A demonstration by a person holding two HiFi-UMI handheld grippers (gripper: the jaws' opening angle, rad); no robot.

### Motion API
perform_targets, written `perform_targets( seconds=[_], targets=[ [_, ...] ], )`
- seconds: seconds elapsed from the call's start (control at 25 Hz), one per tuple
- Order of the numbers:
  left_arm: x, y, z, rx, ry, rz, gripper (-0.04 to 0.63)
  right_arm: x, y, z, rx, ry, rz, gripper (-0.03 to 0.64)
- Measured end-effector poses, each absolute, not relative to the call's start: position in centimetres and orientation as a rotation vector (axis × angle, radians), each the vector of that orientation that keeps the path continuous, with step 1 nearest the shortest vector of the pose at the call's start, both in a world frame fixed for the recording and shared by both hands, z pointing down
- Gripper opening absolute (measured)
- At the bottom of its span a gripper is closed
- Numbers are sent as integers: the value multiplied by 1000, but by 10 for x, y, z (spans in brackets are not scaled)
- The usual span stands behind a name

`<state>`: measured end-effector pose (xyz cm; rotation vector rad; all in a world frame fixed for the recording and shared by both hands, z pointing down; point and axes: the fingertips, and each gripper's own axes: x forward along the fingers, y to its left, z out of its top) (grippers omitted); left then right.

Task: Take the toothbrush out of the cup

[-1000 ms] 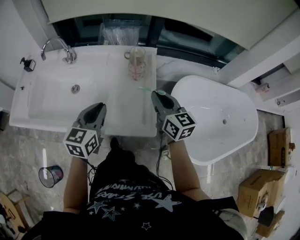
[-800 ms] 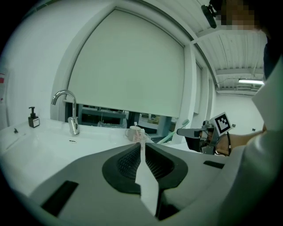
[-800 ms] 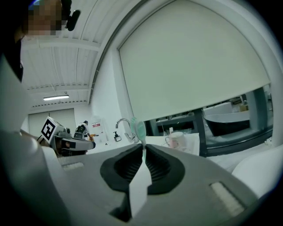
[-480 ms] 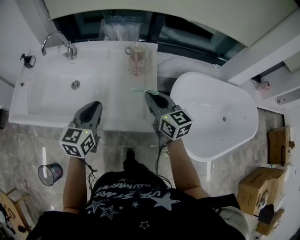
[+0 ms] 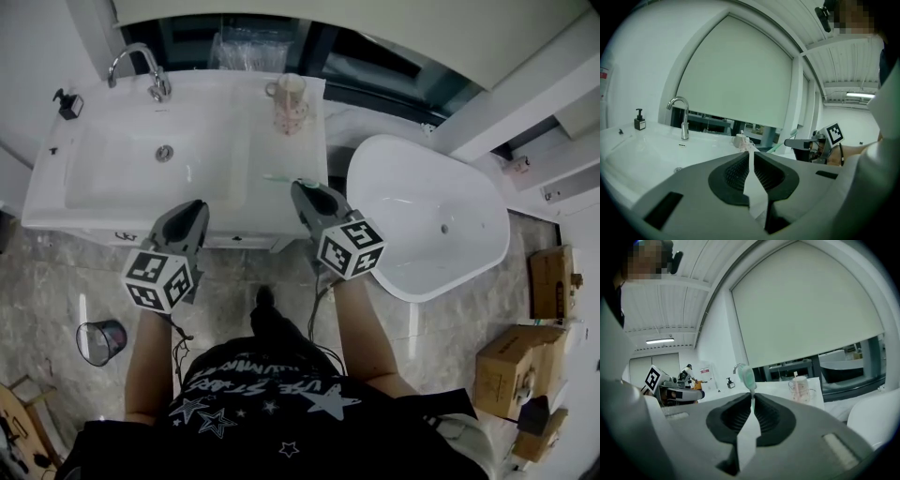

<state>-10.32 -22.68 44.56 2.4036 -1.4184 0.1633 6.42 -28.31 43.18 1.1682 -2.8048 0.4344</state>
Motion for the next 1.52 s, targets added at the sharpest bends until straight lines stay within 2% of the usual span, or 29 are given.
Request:
perform_targets(
  seconds=[1.0, 1.52],
  targets=[
    [-142, -45, 430, 2562, -1184, 128, 38, 20, -53, 412, 1392, -2714, 387, 22],
    [-129, 6, 423, 2511, -1289, 114, 38, 36, -11, 400, 1306, -2781, 389, 22]
  ],
)
